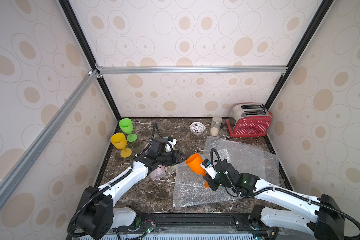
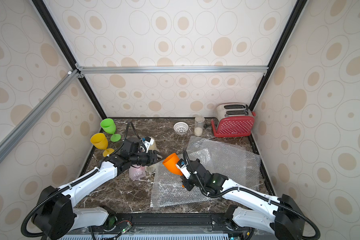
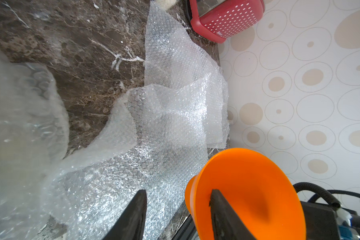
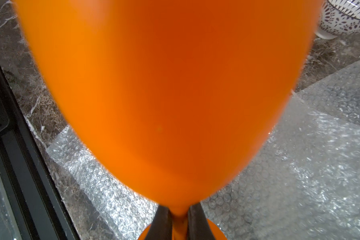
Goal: Unpack wine glasses from bubble wrap
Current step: Pick up the wine glass from the bubble wrap, then place the wine glass at the center of the board.
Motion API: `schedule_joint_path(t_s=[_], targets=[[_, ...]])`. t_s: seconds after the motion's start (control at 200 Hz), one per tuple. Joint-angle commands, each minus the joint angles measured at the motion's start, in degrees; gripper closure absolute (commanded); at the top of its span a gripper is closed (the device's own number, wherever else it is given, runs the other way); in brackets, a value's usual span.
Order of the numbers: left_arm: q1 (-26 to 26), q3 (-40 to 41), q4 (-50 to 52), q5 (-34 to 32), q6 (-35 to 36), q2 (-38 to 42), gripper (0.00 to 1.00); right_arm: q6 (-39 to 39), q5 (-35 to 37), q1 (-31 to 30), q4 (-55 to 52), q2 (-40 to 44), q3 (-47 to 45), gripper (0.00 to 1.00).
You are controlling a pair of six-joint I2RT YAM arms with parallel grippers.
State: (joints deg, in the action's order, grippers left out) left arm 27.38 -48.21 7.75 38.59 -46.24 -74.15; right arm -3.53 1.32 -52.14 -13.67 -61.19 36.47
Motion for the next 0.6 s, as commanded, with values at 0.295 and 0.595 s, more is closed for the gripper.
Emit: schedule_joint_path(t_s=[0.295, 0.595], targets=[[0.0, -2.4, 2.2, 3.4, 5.0, -2.7, 0.69, 4.6, 6.2, -2.7, -0.4, -1.5, 3.1, 0.87], [1.4, -3.8, 4.2, 4.5, 8.0, -4.5, 0.78, 5.8, 8.0, -4.2, -1.0, -2.3, 3.7, 0.88]])
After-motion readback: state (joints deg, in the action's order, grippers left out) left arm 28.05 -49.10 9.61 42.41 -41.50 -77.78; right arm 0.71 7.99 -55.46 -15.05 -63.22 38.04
